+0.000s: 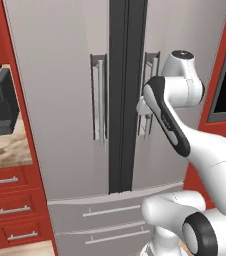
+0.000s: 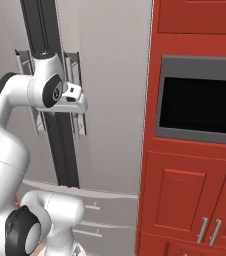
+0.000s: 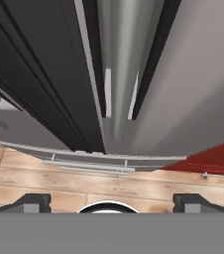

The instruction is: Retrieve the sausage and cheese from the fridge and place them on the cutting board on the counter.

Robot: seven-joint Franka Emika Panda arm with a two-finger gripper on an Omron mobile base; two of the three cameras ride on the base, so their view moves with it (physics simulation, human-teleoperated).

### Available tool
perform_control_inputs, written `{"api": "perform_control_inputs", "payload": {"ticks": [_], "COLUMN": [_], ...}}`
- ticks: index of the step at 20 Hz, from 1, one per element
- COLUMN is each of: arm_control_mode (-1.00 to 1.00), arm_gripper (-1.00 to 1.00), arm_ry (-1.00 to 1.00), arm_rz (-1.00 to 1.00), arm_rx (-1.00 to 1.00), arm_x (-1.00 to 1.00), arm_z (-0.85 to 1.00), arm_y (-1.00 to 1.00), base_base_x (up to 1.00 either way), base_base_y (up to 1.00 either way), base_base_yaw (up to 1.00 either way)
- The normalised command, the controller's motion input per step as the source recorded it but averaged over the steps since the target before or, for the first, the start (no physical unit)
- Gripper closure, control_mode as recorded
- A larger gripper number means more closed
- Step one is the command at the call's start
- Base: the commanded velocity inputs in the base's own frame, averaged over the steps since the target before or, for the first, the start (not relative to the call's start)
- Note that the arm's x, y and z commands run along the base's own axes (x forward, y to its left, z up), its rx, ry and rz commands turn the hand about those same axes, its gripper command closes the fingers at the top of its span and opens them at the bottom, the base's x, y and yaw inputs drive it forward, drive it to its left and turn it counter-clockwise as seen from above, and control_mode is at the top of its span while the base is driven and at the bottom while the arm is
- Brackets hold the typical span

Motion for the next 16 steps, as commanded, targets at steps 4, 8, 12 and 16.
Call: {"api": "perform_control_inputs", "payload": {"ticks": [4,8,12,16], "arm_control_mode": [1.0,1.0,1.0,1.0], "arm_gripper": [-1.0,-1.0,-1.0,-1.0], "arm_ry": [0.0,0.0,0.0,0.0], "arm_rz": [0.0,0.0,0.0,0.0], "arm_rx": [0.0,0.0,0.0,0.0], "arm_x": [0.0,0.0,0.0,0.0], "arm_z": [0.0,0.0,0.0,0.0], "arm_y": [0.0,0.0,0.0,0.0], "base_base_x": [-0.4,-0.04,0.01,-0.02], "base_base_y": [0.24,0.43,0.47,0.25], "base_base_yaw": [0.0,0.0,0.0,0.0]}}
